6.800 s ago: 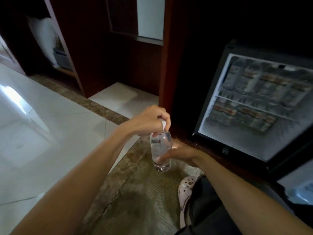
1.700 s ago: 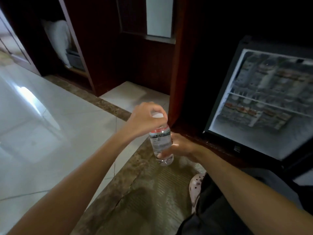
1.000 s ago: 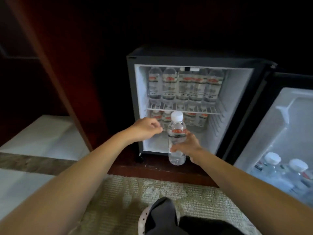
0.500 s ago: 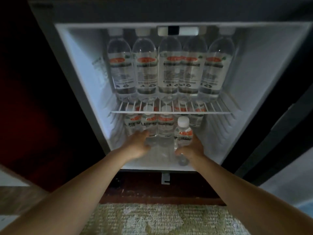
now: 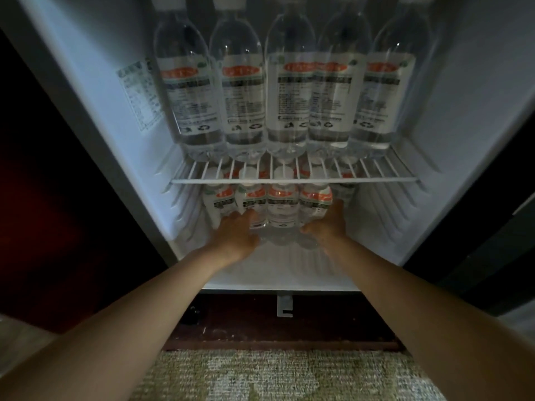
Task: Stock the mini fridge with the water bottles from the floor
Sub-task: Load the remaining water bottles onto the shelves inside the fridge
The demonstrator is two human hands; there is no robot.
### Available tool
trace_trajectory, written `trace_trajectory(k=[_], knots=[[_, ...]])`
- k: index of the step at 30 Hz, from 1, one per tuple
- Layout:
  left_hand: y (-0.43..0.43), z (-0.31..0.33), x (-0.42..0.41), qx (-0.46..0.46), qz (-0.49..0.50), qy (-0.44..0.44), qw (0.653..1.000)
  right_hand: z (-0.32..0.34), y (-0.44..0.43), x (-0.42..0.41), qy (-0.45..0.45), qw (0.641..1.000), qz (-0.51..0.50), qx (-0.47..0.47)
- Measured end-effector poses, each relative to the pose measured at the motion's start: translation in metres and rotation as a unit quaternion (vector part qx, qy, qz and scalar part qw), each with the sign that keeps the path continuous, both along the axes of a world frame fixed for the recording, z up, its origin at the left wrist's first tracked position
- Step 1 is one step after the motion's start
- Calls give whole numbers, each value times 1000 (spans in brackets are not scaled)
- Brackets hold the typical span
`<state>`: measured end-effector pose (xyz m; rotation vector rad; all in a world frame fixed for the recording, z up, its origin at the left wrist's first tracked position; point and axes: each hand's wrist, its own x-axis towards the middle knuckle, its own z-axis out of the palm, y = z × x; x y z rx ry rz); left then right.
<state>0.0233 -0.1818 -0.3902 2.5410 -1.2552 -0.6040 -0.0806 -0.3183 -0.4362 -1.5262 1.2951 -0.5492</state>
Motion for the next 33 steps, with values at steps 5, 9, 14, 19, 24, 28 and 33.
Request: trace_trajectory(k=[5, 9, 14, 19, 24, 28, 33], knots=[[-1, -2, -2, -14, 11, 9, 1000, -3, -2, 2, 21, 999, 35, 4], [6, 2, -6, -10, 13, 29, 999, 2, 2, -5, 62, 997, 51, 10], [40, 31, -23, -20, 8, 50, 999, 27, 38, -16, 89, 994, 59, 19], [115, 83, -38, -50, 69, 54, 995, 92, 113, -31, 129, 969, 208, -12], [227, 144, -52, -134, 203, 97, 965, 191, 222, -44, 37, 956, 253, -141], [335, 176, -81, -251, 287, 113, 917, 243, 328, -57, -19, 918, 347, -191], [477, 180, -140, -369, 421, 170, 811, 265, 474, -75, -74, 876, 434, -198]])
